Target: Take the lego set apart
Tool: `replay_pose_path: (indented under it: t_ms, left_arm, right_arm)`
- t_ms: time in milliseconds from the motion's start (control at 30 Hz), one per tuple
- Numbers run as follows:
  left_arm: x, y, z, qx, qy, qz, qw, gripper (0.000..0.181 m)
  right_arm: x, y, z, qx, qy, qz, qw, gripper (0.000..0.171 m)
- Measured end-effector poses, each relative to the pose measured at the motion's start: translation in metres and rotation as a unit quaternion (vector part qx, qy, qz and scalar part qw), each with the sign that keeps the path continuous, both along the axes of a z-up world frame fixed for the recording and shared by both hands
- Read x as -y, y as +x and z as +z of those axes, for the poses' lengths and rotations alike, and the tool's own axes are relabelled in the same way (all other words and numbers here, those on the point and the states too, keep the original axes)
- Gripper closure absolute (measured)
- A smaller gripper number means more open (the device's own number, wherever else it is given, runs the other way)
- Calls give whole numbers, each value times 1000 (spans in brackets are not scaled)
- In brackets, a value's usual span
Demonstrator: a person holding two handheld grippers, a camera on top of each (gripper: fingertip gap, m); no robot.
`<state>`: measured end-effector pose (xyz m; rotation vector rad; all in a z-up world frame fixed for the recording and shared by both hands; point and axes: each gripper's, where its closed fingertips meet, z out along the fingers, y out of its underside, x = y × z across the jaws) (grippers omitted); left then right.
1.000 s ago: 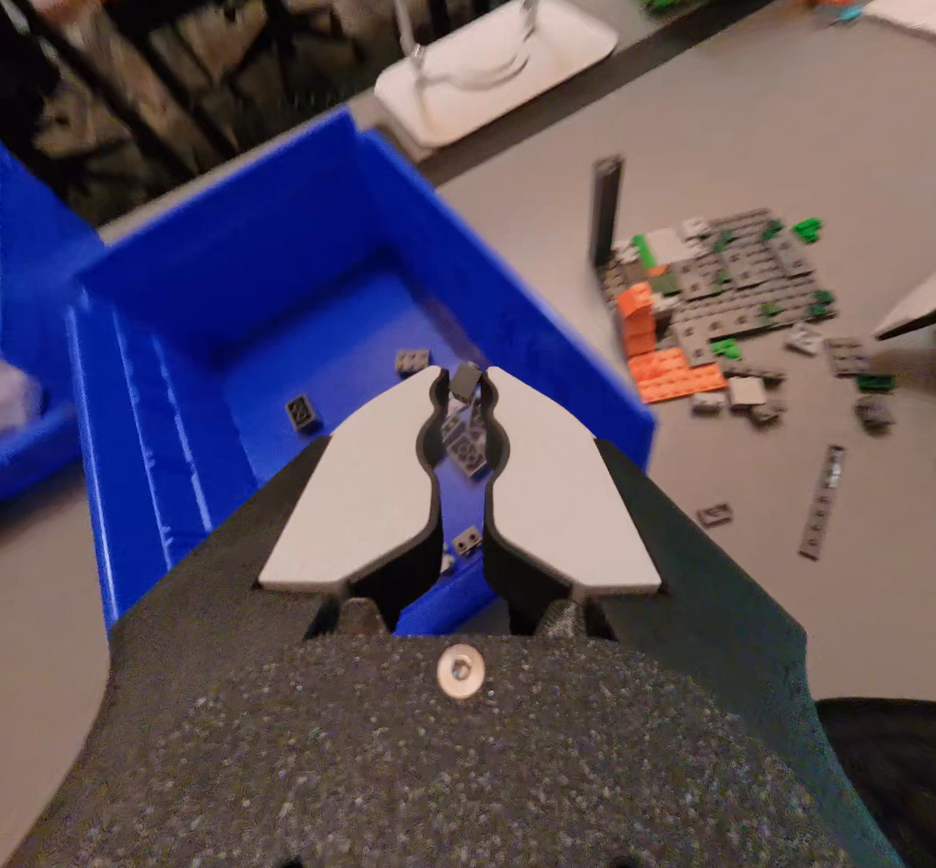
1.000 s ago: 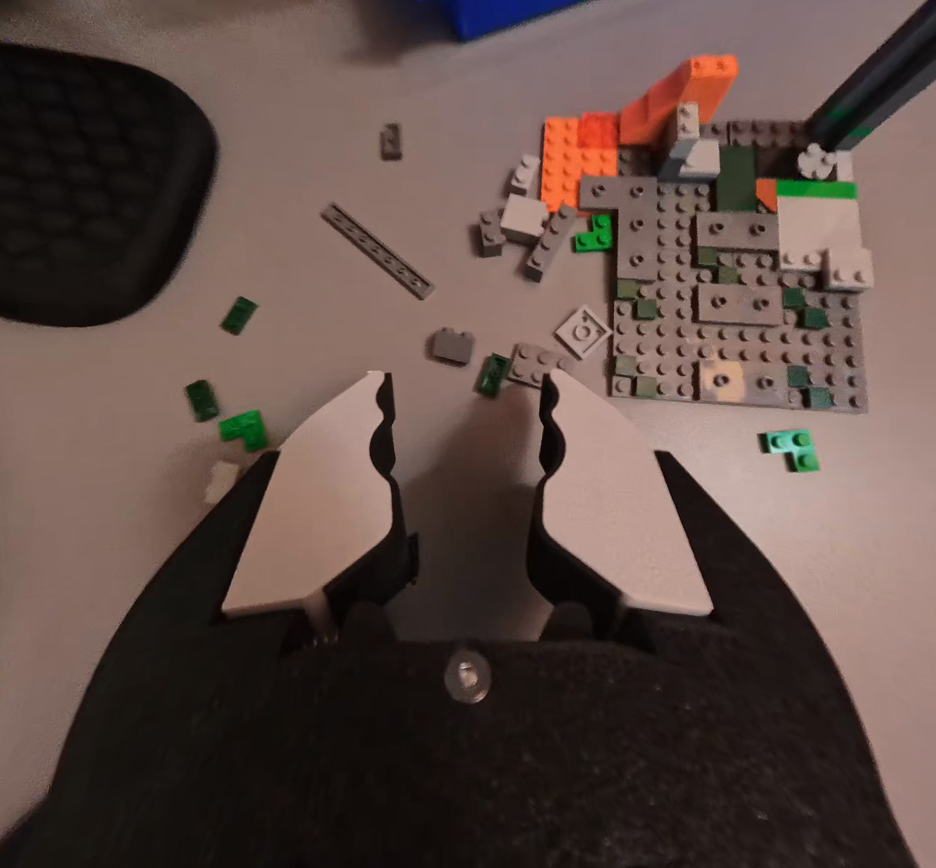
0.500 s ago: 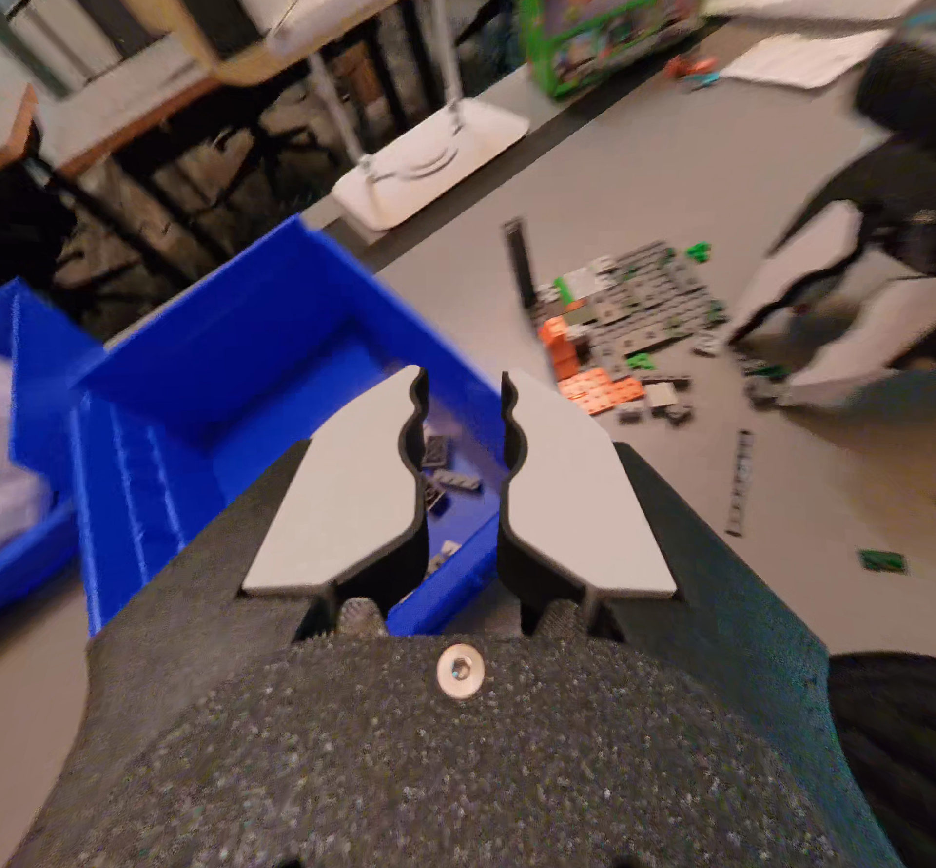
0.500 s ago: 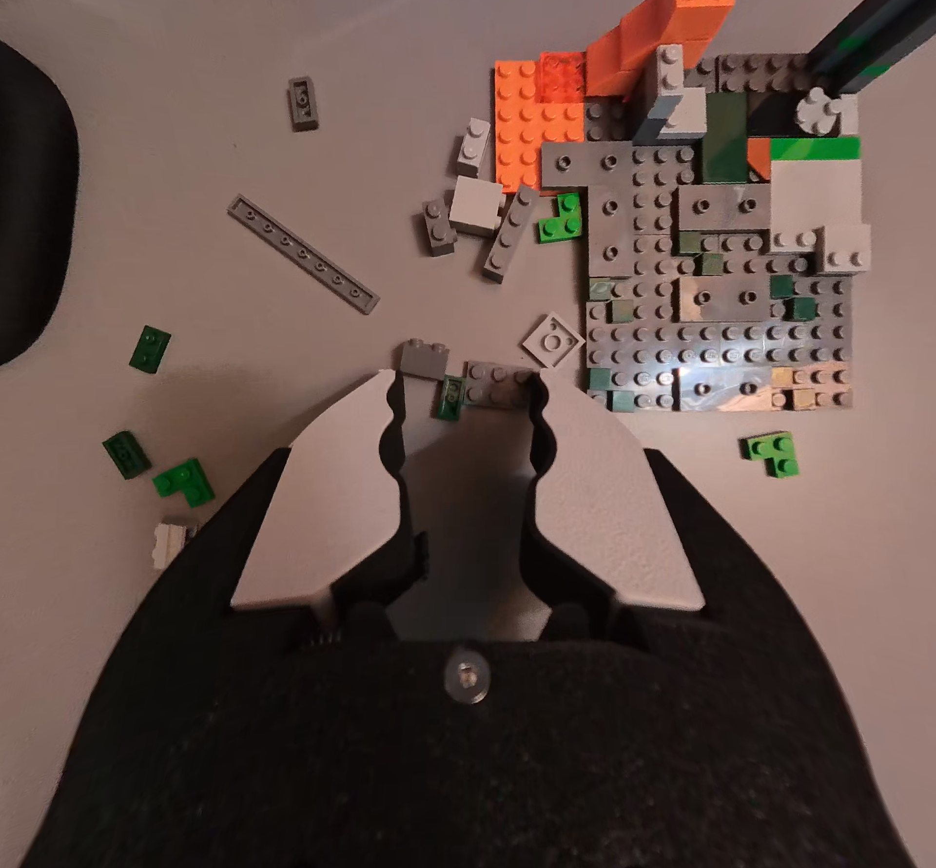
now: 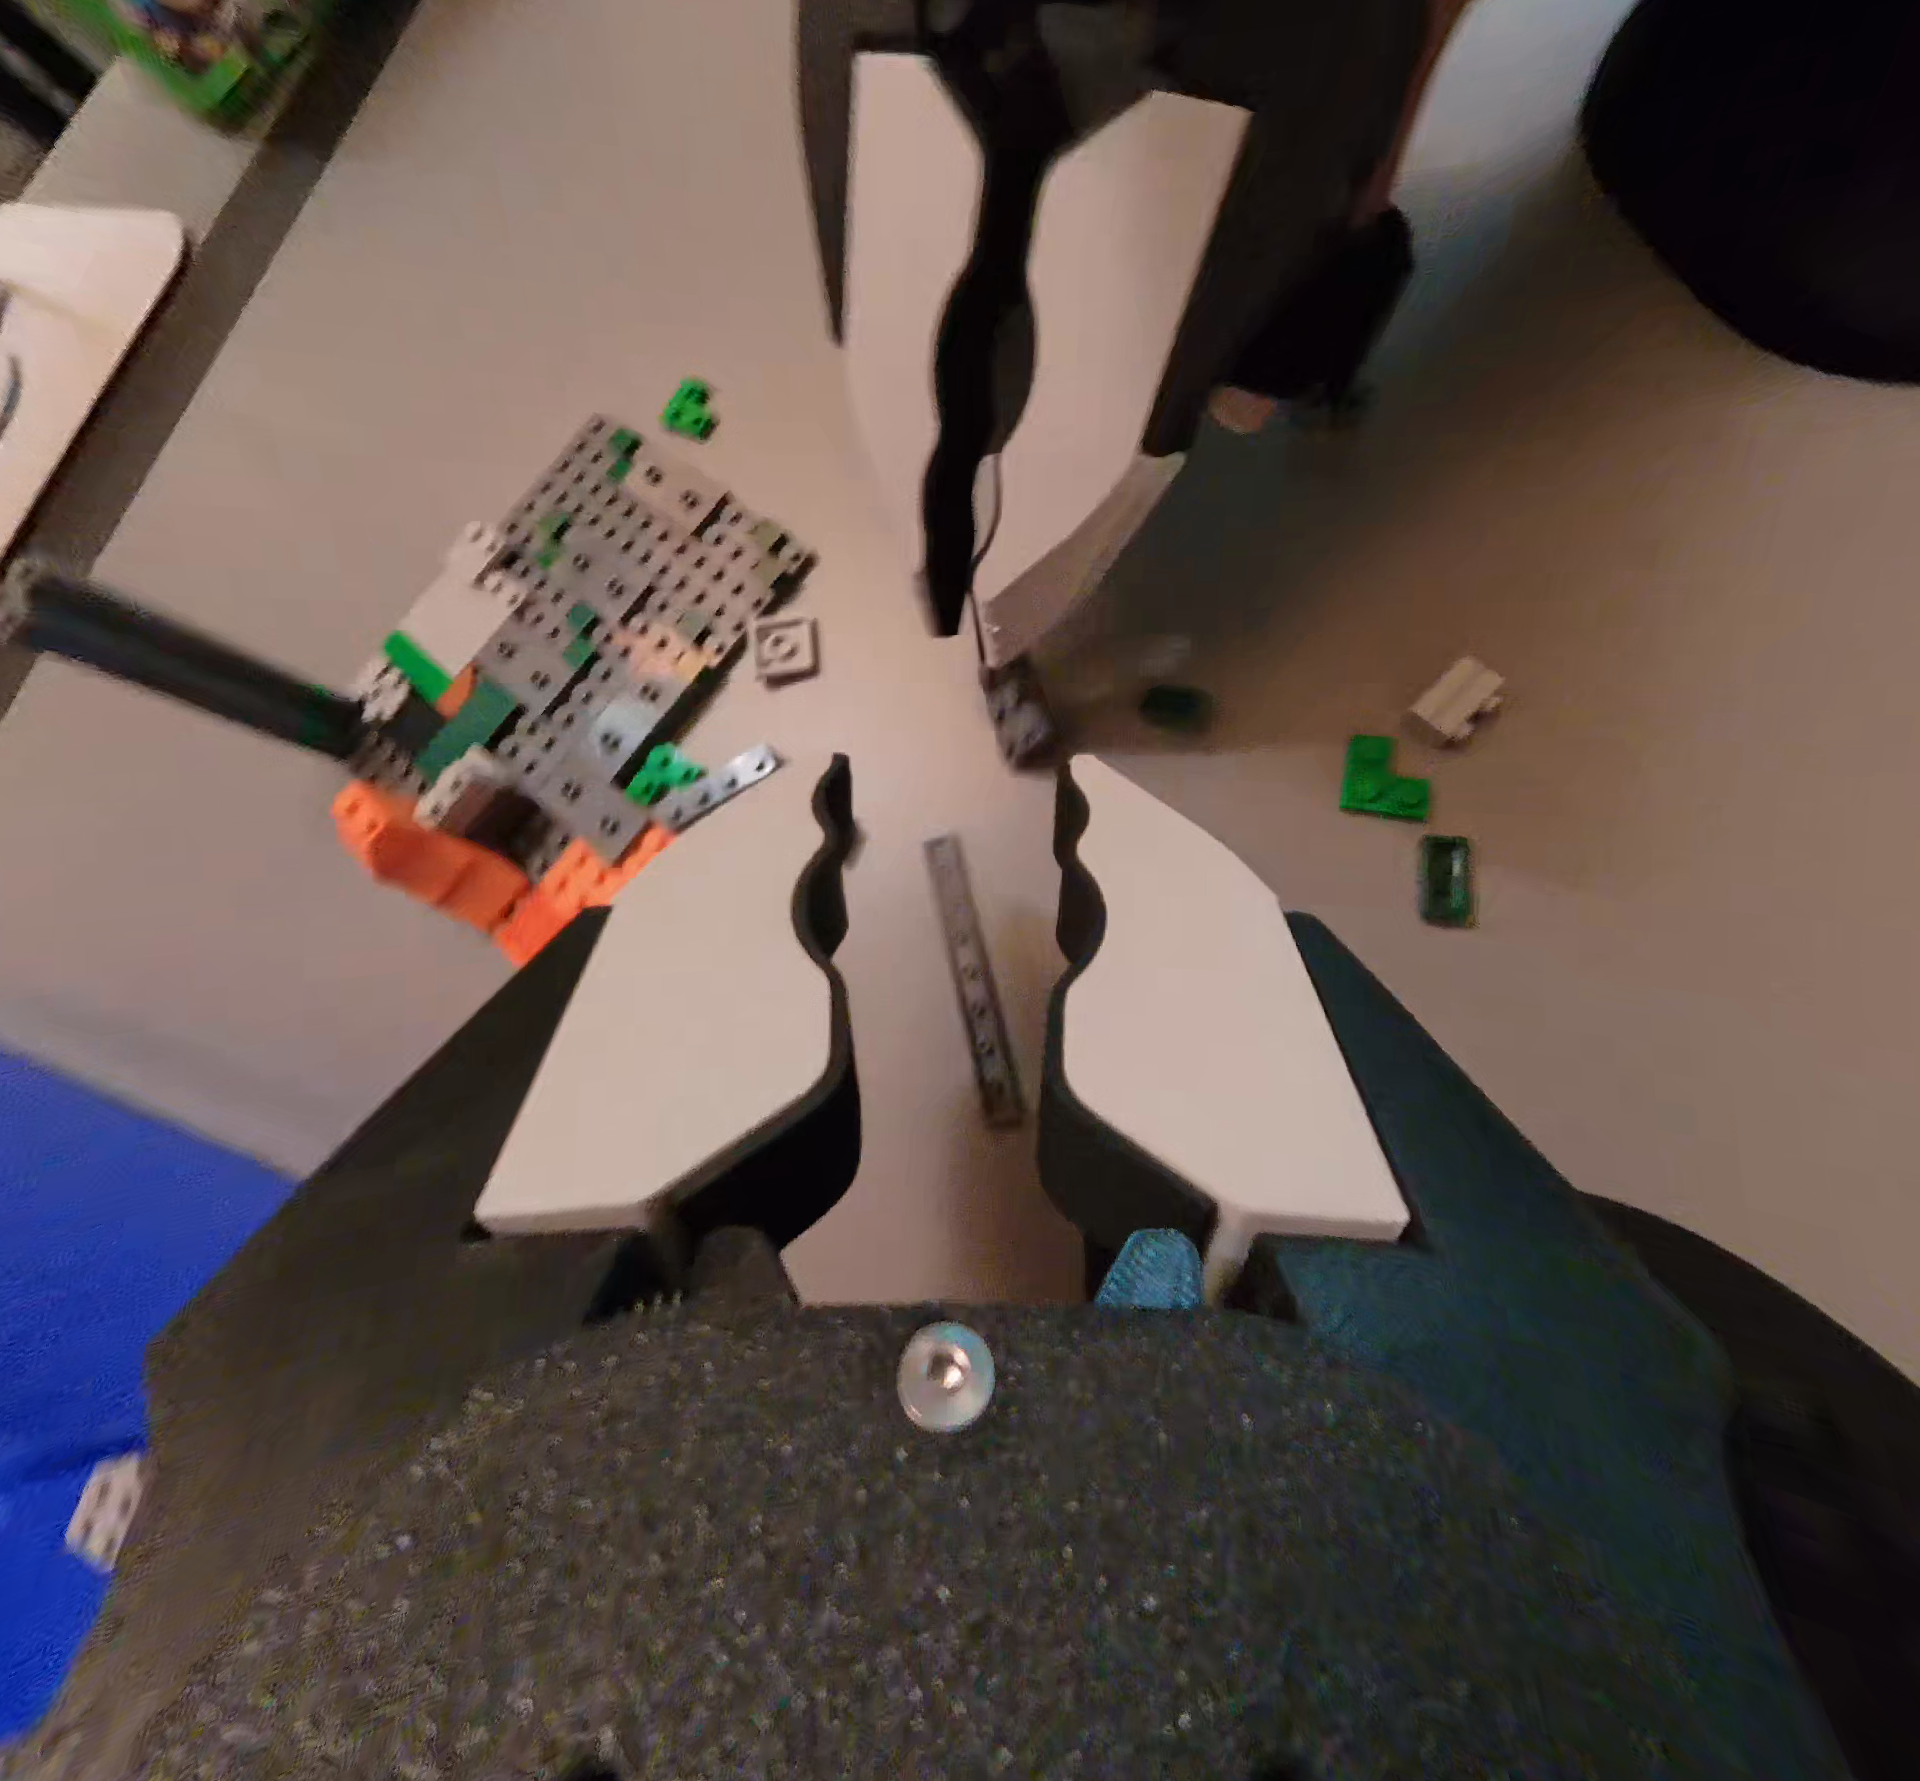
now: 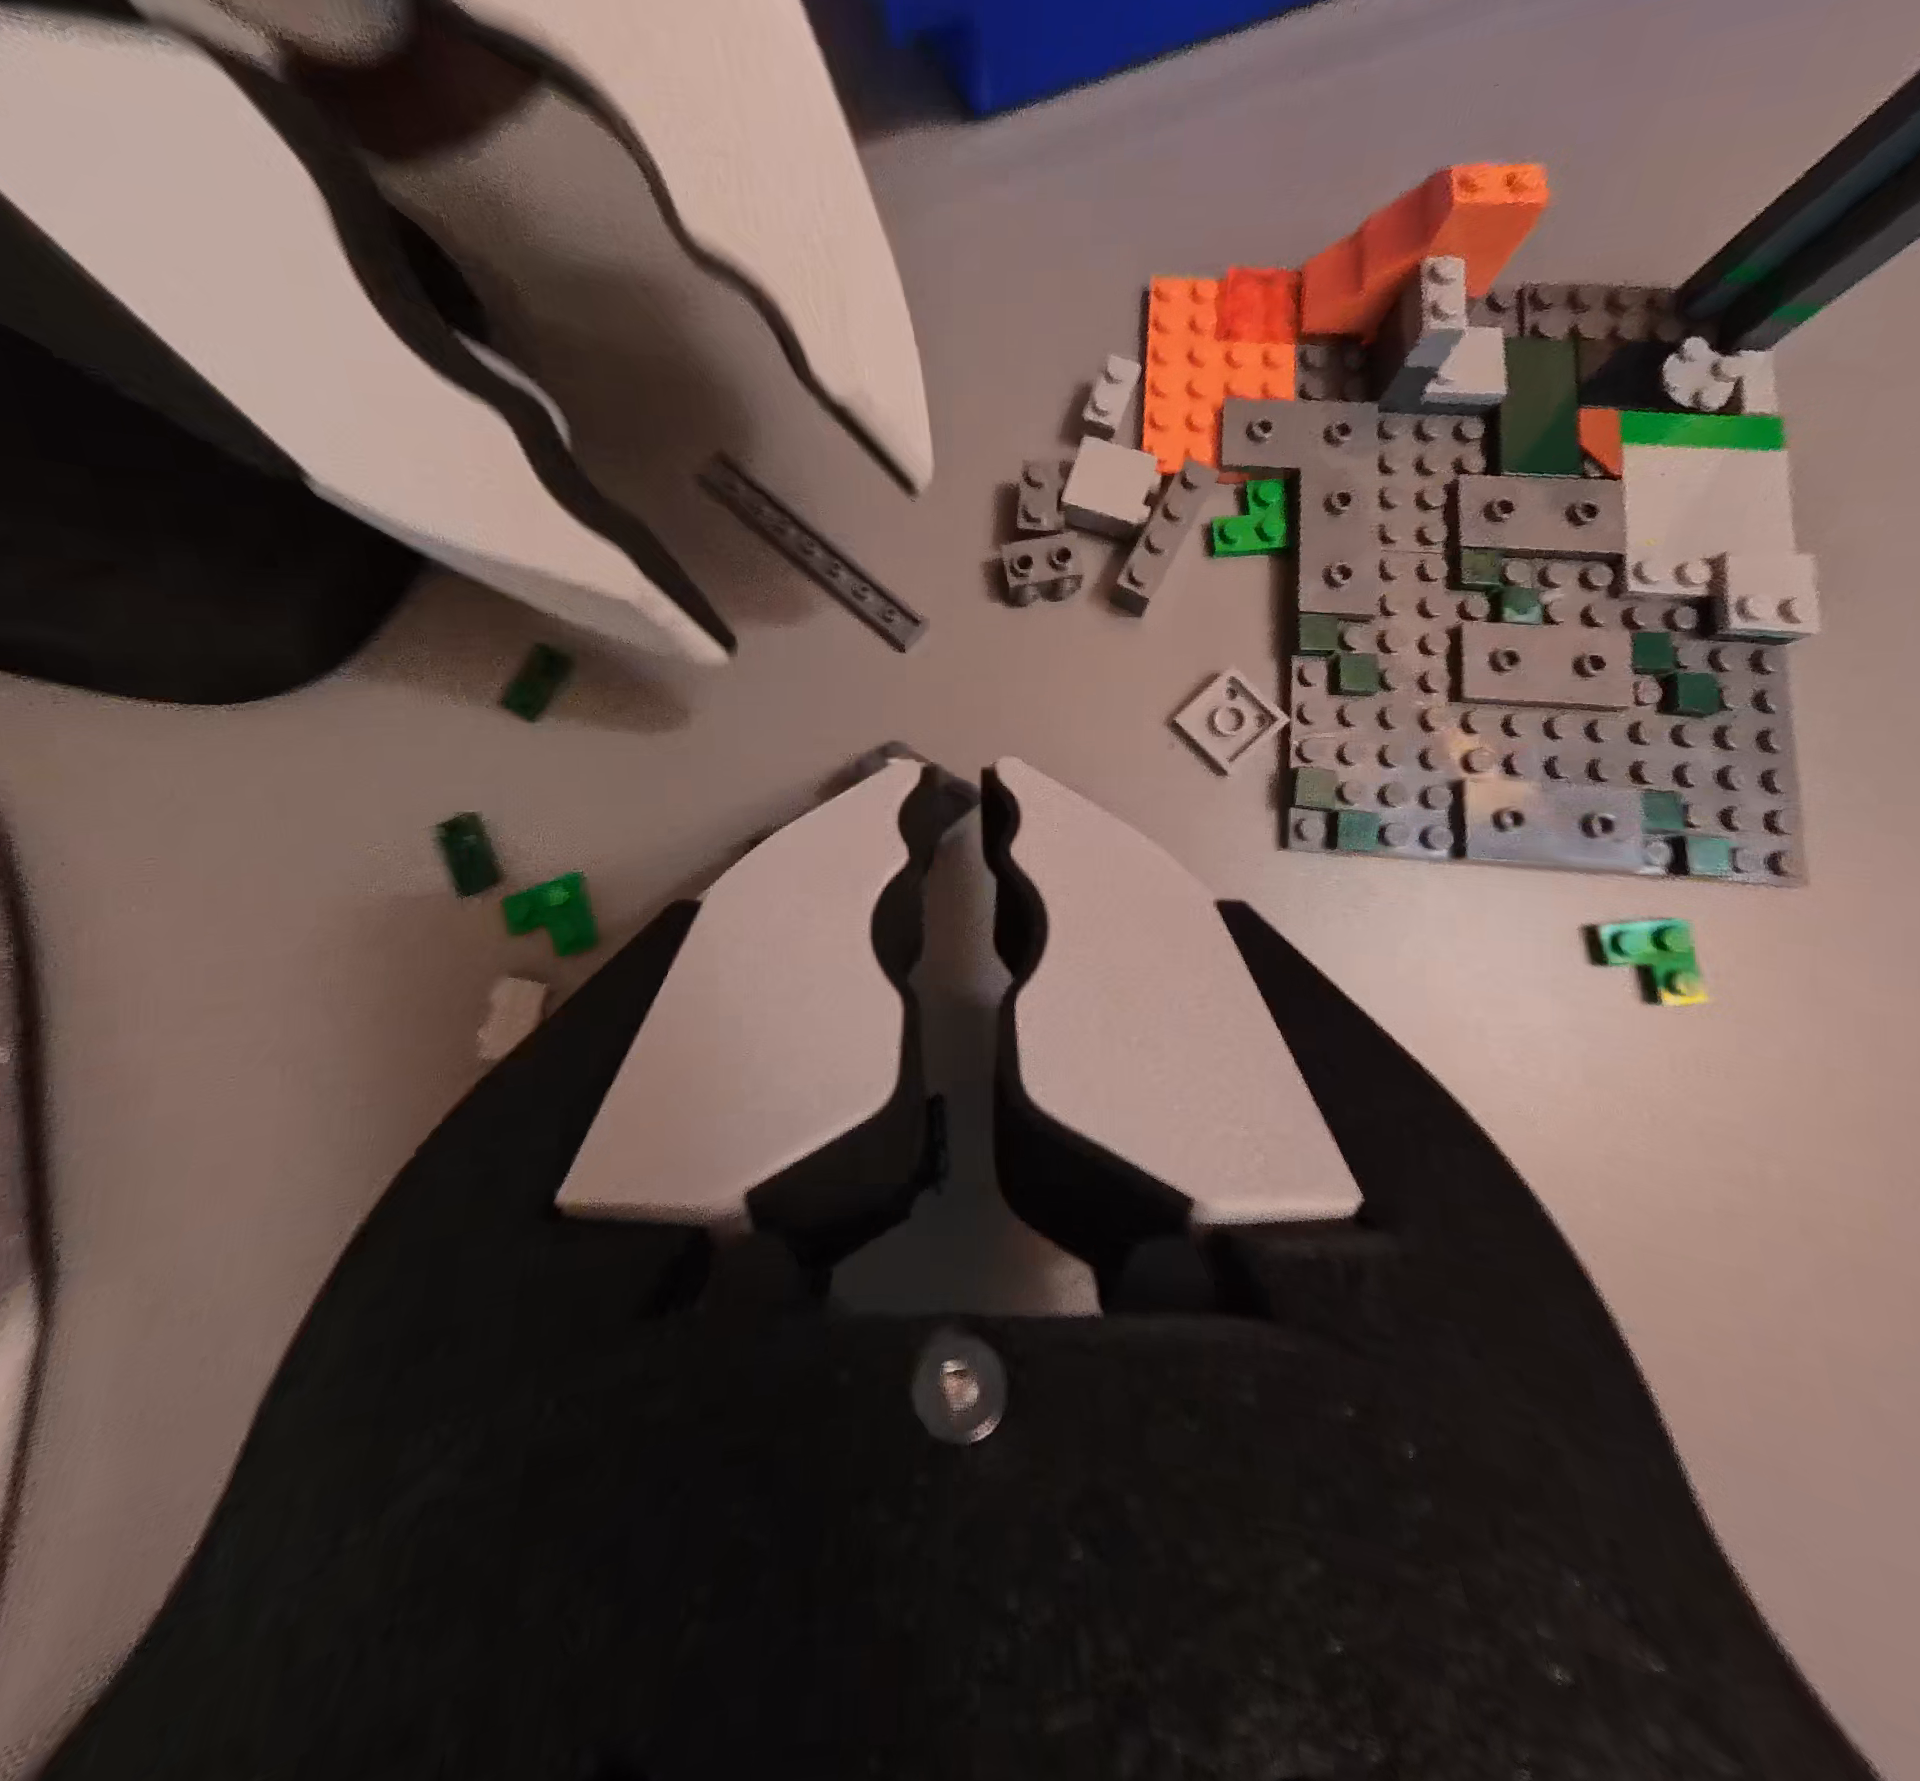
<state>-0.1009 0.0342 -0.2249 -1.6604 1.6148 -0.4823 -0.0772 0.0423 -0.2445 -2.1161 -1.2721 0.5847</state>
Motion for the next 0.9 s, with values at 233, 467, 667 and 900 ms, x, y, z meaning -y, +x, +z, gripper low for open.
replay_pose_path:
  t_ms: [233, 467, 667, 900]
  left_arm:
    - [12, 10, -21, -41, 4, -44, 998, 145]
    - [9, 17, -38, -72, -24, -42, 996, 147]
    - [9, 23, -42, -74, -91, -41, 992, 164]
    - [4, 20, -36, -69, -56, -32, 996, 181]
  right_arm:
    - [5, 16, -8, 0, -12, -11, 1000, 156]
    - [7, 25, -2, -18, -18, -15, 1000, 152]
    - [22, 32, 6, -34, -21, 21, 999, 151]
    - [61, 66, -1, 38, 3, 136, 990, 142]
